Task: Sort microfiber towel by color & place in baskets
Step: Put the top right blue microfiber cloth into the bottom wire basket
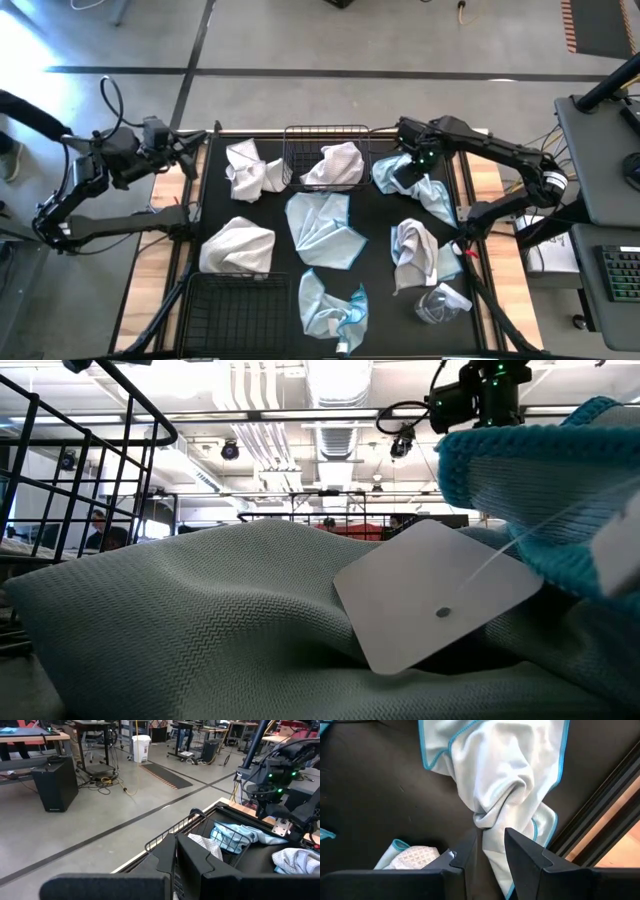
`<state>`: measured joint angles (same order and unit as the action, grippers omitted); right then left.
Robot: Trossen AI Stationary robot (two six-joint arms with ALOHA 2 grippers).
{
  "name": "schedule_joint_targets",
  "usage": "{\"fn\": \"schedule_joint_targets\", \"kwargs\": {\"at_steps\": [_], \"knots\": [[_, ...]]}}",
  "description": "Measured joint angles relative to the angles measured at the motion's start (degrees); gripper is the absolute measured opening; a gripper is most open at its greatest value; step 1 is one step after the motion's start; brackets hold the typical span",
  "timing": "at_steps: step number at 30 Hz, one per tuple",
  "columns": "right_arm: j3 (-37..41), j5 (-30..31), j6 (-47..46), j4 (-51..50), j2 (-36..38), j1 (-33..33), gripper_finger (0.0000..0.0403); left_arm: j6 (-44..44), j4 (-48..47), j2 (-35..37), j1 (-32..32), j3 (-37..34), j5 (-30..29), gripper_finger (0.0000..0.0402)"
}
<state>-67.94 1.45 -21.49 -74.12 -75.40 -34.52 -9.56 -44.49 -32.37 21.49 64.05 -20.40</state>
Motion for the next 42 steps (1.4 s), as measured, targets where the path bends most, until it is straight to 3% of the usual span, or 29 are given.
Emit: {"fn": "schedule_joint_targets", "kwargs": {"at_steps": [21,42], "knots": [[10.33,-0.39,-1.50,2.66,0.00,-0.02,0.0153,1.58,0.11,4.64,0.00,0.00,-0.02,0.0000],[14.55,0.07,-1.26,7.75,-0.11,-0.02,0.0164,9.70,6.44,4.67,0.01,0.00,-0.02,0.0000]]}}
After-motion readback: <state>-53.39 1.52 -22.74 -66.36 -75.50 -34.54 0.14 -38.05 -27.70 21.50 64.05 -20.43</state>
